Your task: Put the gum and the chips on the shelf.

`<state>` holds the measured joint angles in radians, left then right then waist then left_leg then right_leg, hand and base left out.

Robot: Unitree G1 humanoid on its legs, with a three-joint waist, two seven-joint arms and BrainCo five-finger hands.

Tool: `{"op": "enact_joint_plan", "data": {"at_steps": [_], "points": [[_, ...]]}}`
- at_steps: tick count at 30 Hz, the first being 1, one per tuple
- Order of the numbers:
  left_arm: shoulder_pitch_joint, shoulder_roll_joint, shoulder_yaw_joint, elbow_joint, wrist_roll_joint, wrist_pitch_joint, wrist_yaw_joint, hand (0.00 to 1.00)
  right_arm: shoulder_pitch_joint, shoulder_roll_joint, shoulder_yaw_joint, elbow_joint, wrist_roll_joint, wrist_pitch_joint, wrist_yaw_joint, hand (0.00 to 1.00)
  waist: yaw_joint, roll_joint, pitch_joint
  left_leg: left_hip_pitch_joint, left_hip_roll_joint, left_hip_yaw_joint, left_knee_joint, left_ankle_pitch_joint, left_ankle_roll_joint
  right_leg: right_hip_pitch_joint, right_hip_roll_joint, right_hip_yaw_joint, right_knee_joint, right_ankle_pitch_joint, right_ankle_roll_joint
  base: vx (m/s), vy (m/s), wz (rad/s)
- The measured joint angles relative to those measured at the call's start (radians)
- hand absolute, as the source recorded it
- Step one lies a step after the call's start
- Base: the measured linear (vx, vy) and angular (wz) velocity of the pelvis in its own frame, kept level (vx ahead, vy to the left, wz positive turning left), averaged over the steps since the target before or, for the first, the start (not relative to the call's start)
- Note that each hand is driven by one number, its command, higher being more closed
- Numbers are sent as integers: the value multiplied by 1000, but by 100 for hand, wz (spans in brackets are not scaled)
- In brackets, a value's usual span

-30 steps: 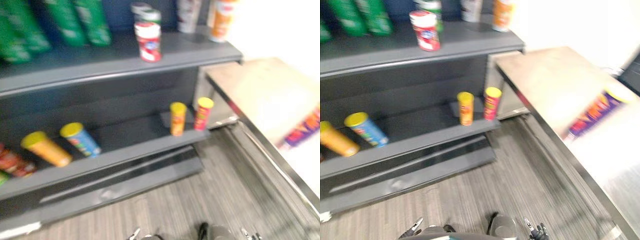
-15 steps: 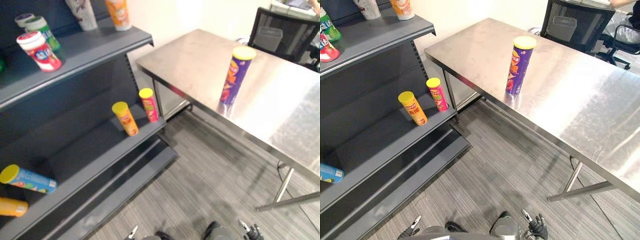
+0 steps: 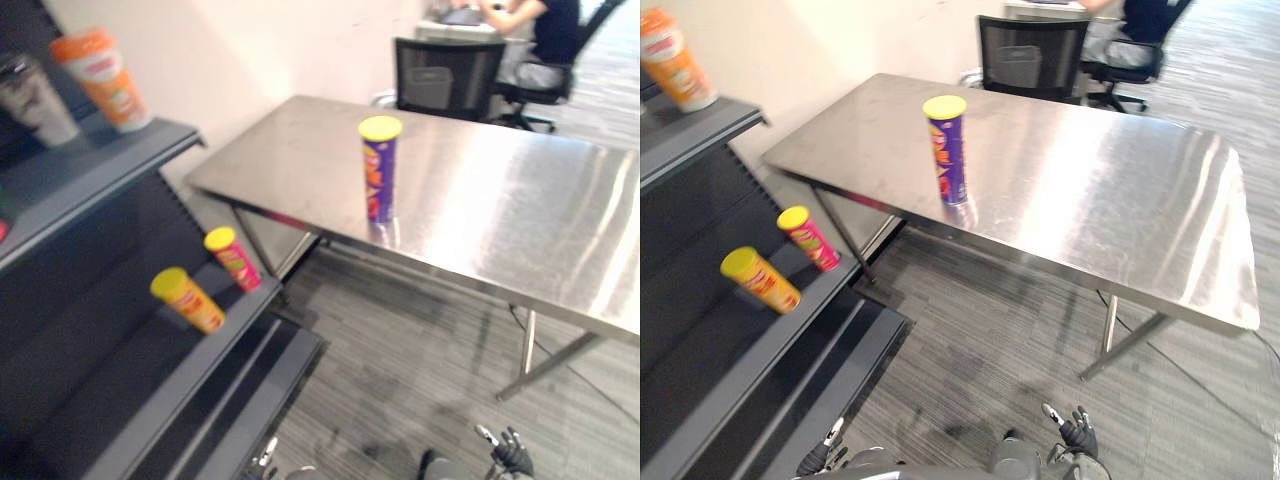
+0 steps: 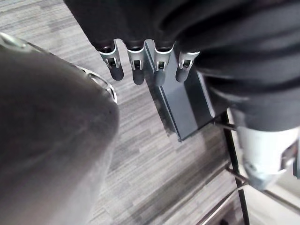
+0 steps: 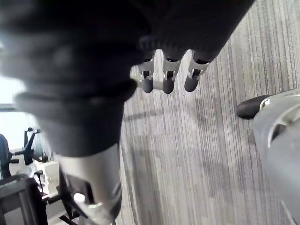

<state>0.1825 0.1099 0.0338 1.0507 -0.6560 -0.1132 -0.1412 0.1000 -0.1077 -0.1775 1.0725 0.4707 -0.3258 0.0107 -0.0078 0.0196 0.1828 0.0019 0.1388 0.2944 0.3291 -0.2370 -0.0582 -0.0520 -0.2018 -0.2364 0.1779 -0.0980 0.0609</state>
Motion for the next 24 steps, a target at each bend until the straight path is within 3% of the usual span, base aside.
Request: {"op": "enact_joint_plan", "data": {"at_steps": [1,2,3,5,9,12,15,20,24], "points": [[1,-2,0,0,0,-4,0,0,0,-1,2,0,0,0,-2,0,4,2,1,-1,-7,-25,-48,2,-1,0,4,18,-6,3,5,-2,162,-115],[4,-19,4,1,-2,-11,1,0,9,-17,11,-1,1,0,-1,0,13,23,-2,1,-3,-61,-118,38,-27,5,30,49,-30,29,43,-3,138,-96],[9,-29,9,3,-4,-13,4,0,16,-17,14,0,2,3,1,0,19,46,-12,4,-6,-55,-117,41,-20,12,37,63,-38,47,56,86,188,-82],[9,-19,13,2,0,-32,11,0,49,2,26,-3,10,19,26,0,10,17,-21,14,-32,-30,-130,37,-19,15,18,77,-39,56,63,210,179,-30],[6,-25,10,4,10,-38,31,0,59,15,9,1,11,16,23,0,6,17,-20,56,-67,-27,-170,53,-4,28,-2,78,-57,61,72,204,124,-6],[-3,-28,1,16,30,-39,35,0,58,28,7,5,8,-48,-10,0,3,25,-26,89,-76,-35,-195,54,-5,70,-1,62,-95,64,77,155,44,1],[-3,-25,-1,23,47,-39,38,0,55,40,7,6,4,-79,-22,0,-5,23,-33,106,-75,-36,-215,54,-5,90,5,52,-120,68,81,84,13,2],[-3,-18,-10,44,49,-39,37,0,57,40,-17,49,53,-51,-9,0,-13,7,-38,110,-77,-34,-225,54,-5,115,11,44,-183,105,87,3,7,-3],[-2,-6,-9,47,52,-37,35,0,56,51,-69,59,125,-20,-71,0,-11,-7,-44,107,-78,-32,-229,54,-5,116,13,42,-214,128,85,-55,0,-8]]}}
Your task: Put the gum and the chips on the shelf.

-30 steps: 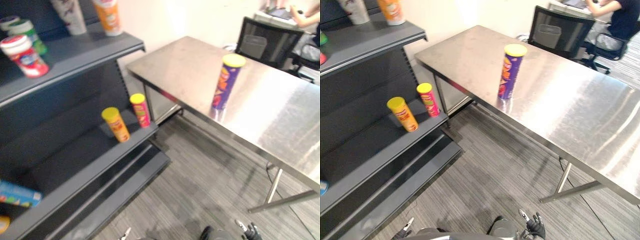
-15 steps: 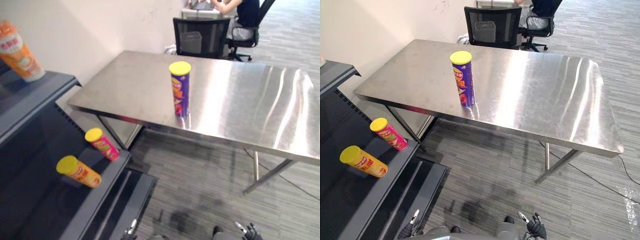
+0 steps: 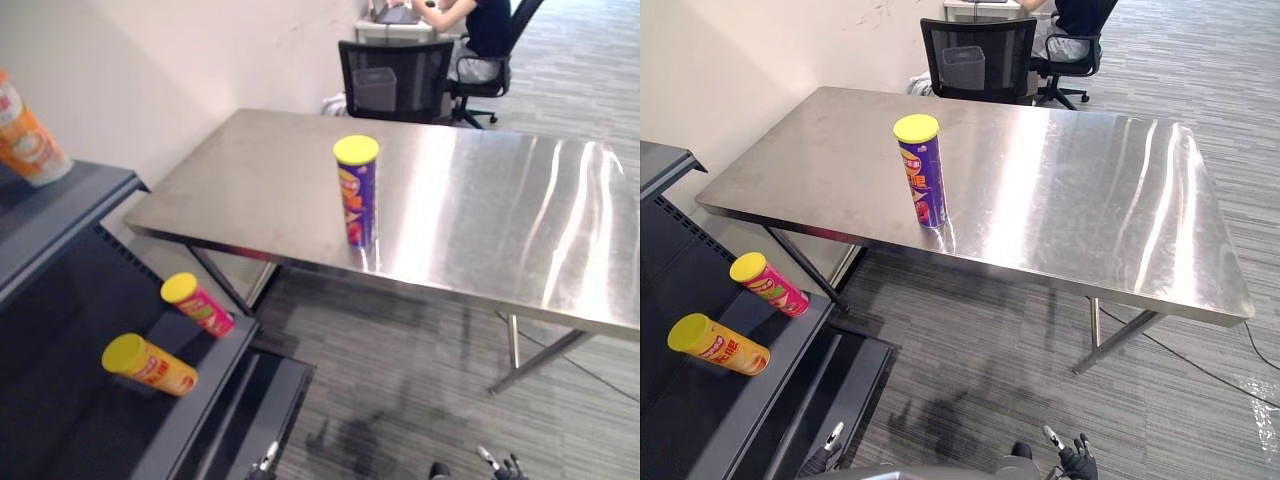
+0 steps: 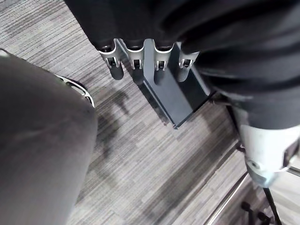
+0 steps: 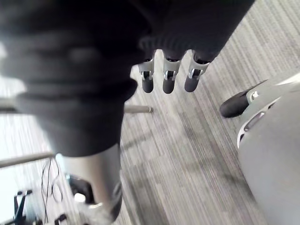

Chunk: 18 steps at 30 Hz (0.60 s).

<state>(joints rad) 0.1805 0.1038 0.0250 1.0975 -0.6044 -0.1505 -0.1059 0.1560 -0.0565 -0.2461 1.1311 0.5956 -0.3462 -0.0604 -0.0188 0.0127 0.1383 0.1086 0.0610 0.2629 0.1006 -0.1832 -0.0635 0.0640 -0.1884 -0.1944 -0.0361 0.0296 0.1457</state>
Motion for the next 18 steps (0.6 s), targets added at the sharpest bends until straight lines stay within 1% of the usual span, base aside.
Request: {"op": "enact_joint_plan", "data": {"at_steps": [2,3,4,5,6,7,8,9,10,11,13,14,15,17,18], "points": [[4,10,5,-1,4,0,0,0,-4,1,-56,1,52,-3,-67,0,4,-14,-8,3,1,1,-11,5,7,-4,-1,-1,-3,2,2,-94,-20,-6],[6,10,12,-2,16,0,0,0,-5,1,-69,-11,78,-5,-78,0,5,-18,-11,3,1,2,-14,7,7,-5,-1,0,-5,3,3,-107,-29,-8],[14,10,24,-4,34,0,0,0,-4,0,-93,-45,127,-7,-90,0,5,-25,-16,4,1,6,-20,12,7,-8,-2,1,-8,6,3,-89,-23,-9],[17,10,31,-6,38,0,1,0,-1,0,-103,-77,164,-6,-86,0,5,-30,-19,9,0,9,-29,18,7,-8,-1,2,-10,7,2,-101,-26,-12],[26,10,48,-16,39,2,1,0,5,-1,-109,-146,246,-3,-62,0,5,-38,-22,15,-1,15,-40,23,6,-8,-1,6,-14,5,0,-82,-18,-18],[45,10,66,-38,40,1,1,0,7,0,-117,-244,334,-1,-25,0,7,-45,-27,18,-1,27,-53,27,6,-17,-1,7,-14,4,-3,-103,-18,-26],[58,8,75,-61,61,2,1,0,10,-1,-120,-372,386,-2,7,0,12,-50,-32,16,0,35,-64,30,5,-29,-3,6,-12,4,-4,-78,-9,-24],[63,8,78,-72,71,2,0,0,12,-1,-120,-443,389,-4,13,0,14,-52,-33,15,0,37,-65,30,4,-32,-3,4,-12,5,-5,-55,-5,-17],[68,8,79,-84,78,3,0,0,13,-6,-120,-586,378,-9,8,0,21,-55,-36,12,0,40,-66,29,2,-38,-5,-4,-10,5,-6,0,0,0],[77,8,78,-95,78,8,1,0,9,-19,-120,-708,332,-11,-9,0,24,-60,-49,4,1,37,-66,29,1,-42,-5,-11,-8,6,-6,-9,-3,5],[93,9,78,-115,78,8,2,0,-9,-43,-135,-820,249,-15,-19,0,24,-65,-61,-1,2,30,-67,30,3,-43,-4,-20,-7,7,-8,43,-3,11],[101,11,78,-123,78,8,3,0,-47,-76,-151,-886,164,-16,-21,0,27,-62,-68,-2,1,26,-67,31,4,-44,-3,-22,-9,11,-2,74,1,5],[101,14,78,-122,79,10,4,0,-62,-93,-151,-907,135,-16,-21,0,27,-62,-70,-3,0,26,-67,31,4,-45,-3,-22,-9,13,0,83,10,2],[102,20,75,-123,104,16,4,0,-110,-142,-147,-983,41,-13,-12,0,26,-67,-73,-9,-5,24,-67,31,3,-44,-1,-23,-15,16,0,81,22,3],[100,27,65,-124,110,25,4,0,-136,-164,-142,-1029,-7,-4,-10,0,24,-69,-75,-17,-6,19,-65,31,4,-49,-1,-25,-17,17,0,82,18,4]]}}
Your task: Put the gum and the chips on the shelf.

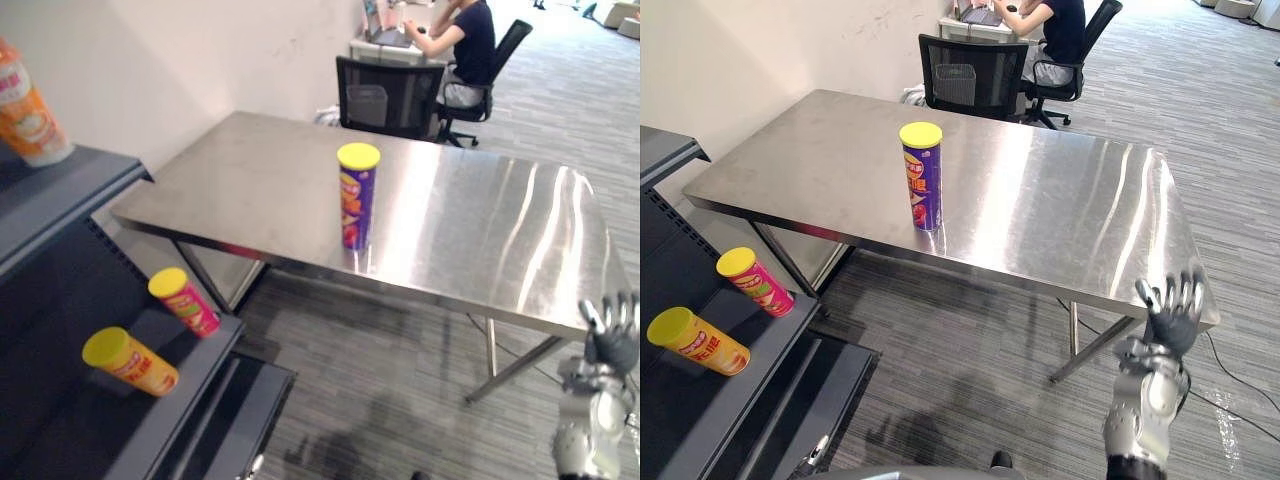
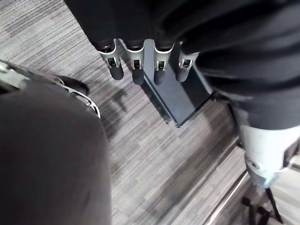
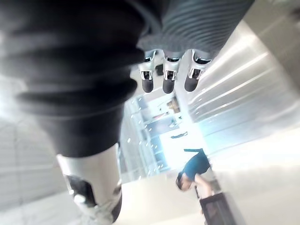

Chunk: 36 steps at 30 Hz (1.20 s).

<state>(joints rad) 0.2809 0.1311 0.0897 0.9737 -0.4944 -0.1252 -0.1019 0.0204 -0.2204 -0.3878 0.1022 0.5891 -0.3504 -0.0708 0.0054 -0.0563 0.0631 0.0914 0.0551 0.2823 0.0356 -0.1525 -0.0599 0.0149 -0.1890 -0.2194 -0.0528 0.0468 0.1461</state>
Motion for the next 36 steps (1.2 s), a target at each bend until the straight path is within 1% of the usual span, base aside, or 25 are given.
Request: {"op": "enact_joint_plan", "data": {"at_steps": [4,5,7,8,10,12,13,16,19,22,23,27,29,30,34,36], "points": [[0,3,-8,0,6,4,8,0,-56,-77,58,-106,-111,23,48,0,-1,-1,0,-1,0,-24,1,-1,1,2,1,-10,0,5,-6,71,3,2],[0,4,-10,0,10,4,9,0,-75,-92,79,-115,-121,26,64,0,-1,-2,0,1,0,-30,3,-1,2,7,1,-20,0,8,-9,36,6,12],[0,4,-10,-1,10,3,10,0,-110,-105,106,-117,-121,58,91,0,0,-2,0,-1,1,-45,4,-2,2,10,1,-28,0,15,-18,22,5,11],[0,4,-10,-1,10,3,11,0,-134,-118,135,-105,-122,79,104,0,1,-2,0,-1,0,-50,5,-3,4,13,-1,-37,0,17,-18,-5,3,9],[0,4,-10,-3,13,3,11,0,-183,-130,182,-54,-148,102,115,0,4,-3,1,-1,-5,-59,13,-7,10,22,-6,-53,0,18,-17,-22,5,16],[-1,4,-11,-12,39,3,14,0,-230,-144,219,7,-161,124,116,0,11,-2,3,-5,-10,-79,21,-9,13,31,-13,-68,0,18,-17,-49,4,21],[-1,3,-14,-22,42,3,14,0,-263,-157,241,51,-161,140,115,0,28,-2,4,-9,-13,-85,21,-9,14,30,-17,-77,0,18,-17,-68,-6,22],[-2,4,-14,-38,44,4,14,0,-366,-165,273,153,-180,173,104,0,40,-4,26,-40,-23,-123,43,-8,16,28,-26,-108,-2,18,-17,-84,-17,27],[-2,0,-14,-41,45,17,11,0,-446,-188,317,249,-196,187,106,0,64,6,38,-57,-26,-148,56,-4,20,31,-28,-129,-3,18,-17,-73,-27,22],[2,-2,-14,-38,46,26,10,0,-492,-206,349,295,-195,209,122,0,82,11,43,-56,-26,-163,55,4,19,43,-26,-146,-8,18,-17,-41,-30,17],[3,-2,-14,-38,47,26,9,0,-523,-208,364,326,-195,217,125,0,83,12,46,-57,-26,-170,53,8,19,45,-26,-152,-8,18,-17,-35,-24,16],[5,-1,-14,-38,57,26,7,0,-610,-214,399,426,-188,222,127,0,88,11,65,-56,-30,-194,41,24,18,59,-27,-175,-15,20,-14,-39,-17,17],[4,-1,-14,-40,69,26,7,0,-635,-214,409,453,-186,225,139,0,89,13,71,-56,-33,-206,34,32,19,62,-28,-187,-15,20,-14,-20,-13,15],[5,-2,-14,-40,71,27,6,0,-654,-214,420,470,-185,237,144,0,93,15,76,-56,-33,-209,34,34,19,63,-28,-188,-15,20,-14,-16,-10,12],[5,-1,-14,-42,75,26,-6,0,-681,-214,437,491,-185,240,144,0,105,14,89,-55,-33,-212,35,36,20,68,-28,-193,-16,21,-13,-5,-2,2],[6,0,-14,-46,75,26,-14,0,-689,-214,437,505,-185,253,143,0,110,13,90,-54,-34,-215,35,36,21,72,-29,-197,-17,21,-13,-4,0,6]]}}
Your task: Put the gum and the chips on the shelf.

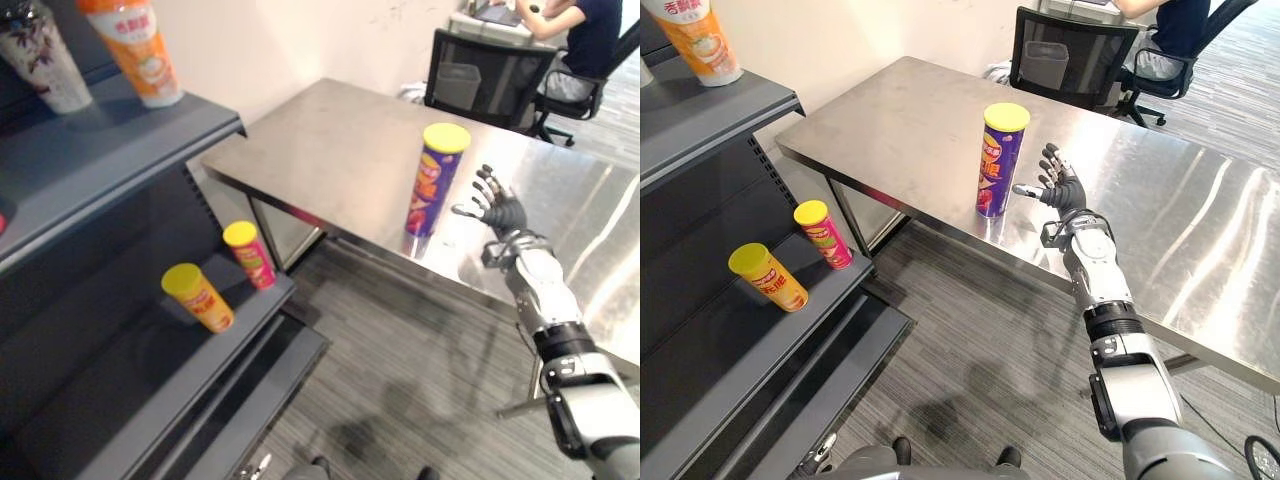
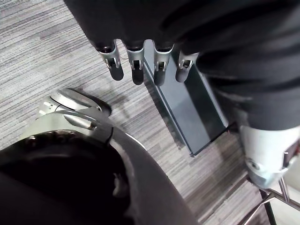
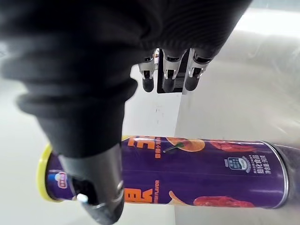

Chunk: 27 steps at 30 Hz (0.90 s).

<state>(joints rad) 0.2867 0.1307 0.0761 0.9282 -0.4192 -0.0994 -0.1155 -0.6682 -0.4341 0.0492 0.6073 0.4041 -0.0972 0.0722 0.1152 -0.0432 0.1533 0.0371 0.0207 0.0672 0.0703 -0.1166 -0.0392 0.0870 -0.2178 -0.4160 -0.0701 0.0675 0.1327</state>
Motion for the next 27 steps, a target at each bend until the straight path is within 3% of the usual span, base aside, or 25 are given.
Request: {"op": "enact_joint_plan", "data": {"at_steps": [8,27], "points": [[2,0,0,-14,0,0,-10,0,-53,0,3,40,29,27,-1,0,2,1,29,0,-6,-12,-1,5,3,8,-5,-12,-2,2,1,-4,0,3],[36,0,-26,-21,-2,5,-17,0,-163,-9,8,159,29,27,-9,0,35,7,67,-17,-22,-59,3,17,6,21,-18,-62,0,2,1,-7,-1,7]]}}
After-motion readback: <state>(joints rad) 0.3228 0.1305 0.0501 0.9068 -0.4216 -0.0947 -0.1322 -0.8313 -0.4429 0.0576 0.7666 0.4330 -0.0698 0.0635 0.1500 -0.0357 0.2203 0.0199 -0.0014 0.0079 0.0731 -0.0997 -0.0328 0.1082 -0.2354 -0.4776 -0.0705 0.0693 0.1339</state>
